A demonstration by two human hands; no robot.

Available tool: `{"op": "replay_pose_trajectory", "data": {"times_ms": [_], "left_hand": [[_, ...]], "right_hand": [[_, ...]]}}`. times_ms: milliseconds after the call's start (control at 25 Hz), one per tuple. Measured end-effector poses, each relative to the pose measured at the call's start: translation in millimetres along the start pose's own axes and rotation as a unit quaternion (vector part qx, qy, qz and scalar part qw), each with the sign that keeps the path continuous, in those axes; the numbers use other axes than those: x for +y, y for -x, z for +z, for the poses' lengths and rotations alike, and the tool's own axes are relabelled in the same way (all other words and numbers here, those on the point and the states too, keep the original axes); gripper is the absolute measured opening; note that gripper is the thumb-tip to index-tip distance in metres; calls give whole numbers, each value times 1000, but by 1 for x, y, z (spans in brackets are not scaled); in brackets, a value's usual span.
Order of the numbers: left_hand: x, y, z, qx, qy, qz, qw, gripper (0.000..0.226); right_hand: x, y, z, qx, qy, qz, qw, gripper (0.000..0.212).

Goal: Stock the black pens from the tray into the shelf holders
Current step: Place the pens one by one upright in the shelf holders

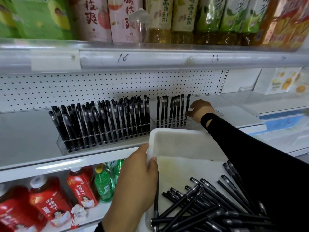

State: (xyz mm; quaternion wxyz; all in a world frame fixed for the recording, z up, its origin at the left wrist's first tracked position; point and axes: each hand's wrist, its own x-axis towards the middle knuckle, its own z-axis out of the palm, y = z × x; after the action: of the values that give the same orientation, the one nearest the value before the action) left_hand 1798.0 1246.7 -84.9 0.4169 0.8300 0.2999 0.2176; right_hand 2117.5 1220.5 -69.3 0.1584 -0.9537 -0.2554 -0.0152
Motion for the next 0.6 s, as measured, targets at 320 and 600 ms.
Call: {"op": "replay_pose_trajectory", "data": {"times_ms": [320,600], "left_hand": [[-3,-6,3,12,6,-2,1000,26],[4,-14,9,17,-8,25,1000,28]], "right_hand": [[11,105,-53,-13,-34,-143,989,31],[63,149,-45,-159,227,-51,959,23]]}}
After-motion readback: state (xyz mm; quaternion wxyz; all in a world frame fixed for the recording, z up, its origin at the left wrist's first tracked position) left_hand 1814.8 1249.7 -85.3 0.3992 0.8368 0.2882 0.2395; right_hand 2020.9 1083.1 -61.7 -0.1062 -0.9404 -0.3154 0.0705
